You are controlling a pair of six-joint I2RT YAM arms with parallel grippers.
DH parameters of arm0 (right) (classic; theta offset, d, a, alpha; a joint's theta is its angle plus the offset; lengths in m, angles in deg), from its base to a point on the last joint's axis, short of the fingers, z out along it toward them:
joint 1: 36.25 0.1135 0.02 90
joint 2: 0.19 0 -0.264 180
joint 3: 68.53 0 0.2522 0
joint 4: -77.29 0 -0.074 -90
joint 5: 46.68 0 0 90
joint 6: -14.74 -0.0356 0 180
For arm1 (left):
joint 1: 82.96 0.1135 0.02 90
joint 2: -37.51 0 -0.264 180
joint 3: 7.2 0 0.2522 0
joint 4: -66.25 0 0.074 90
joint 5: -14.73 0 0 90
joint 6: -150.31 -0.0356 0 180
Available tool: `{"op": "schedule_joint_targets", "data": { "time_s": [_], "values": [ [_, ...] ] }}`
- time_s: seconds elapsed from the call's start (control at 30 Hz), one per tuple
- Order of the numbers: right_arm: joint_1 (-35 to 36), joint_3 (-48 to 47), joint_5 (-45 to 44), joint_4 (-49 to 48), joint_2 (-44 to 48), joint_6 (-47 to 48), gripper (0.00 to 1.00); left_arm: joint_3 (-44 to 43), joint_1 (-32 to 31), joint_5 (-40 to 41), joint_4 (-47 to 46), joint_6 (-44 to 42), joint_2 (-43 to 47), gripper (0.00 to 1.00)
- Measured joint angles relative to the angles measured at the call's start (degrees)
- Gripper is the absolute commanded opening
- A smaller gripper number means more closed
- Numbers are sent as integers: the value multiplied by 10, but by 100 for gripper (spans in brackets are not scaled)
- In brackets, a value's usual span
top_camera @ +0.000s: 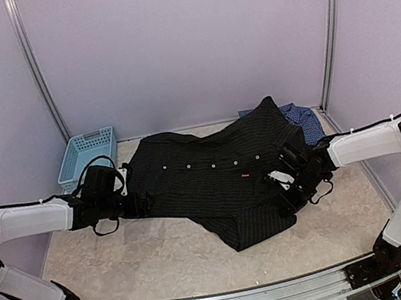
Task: Fold and stack the long sleeve shirts
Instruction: Flatten out the crumpled shirt at the center of the board.
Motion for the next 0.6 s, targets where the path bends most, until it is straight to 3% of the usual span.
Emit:
{"op": "schedule_joint_targets", "data": {
  "time_s": [0.27, 0.6],
  "values": [
    [0, -9, 1, 32, 110, -25, 0, 0, -11, 1, 0, -10, 3, 85],
    [-16, -72, -91, 141, 219, -59, 0, 2, -75, 0, -5, -56, 9, 85]
  ]
}}
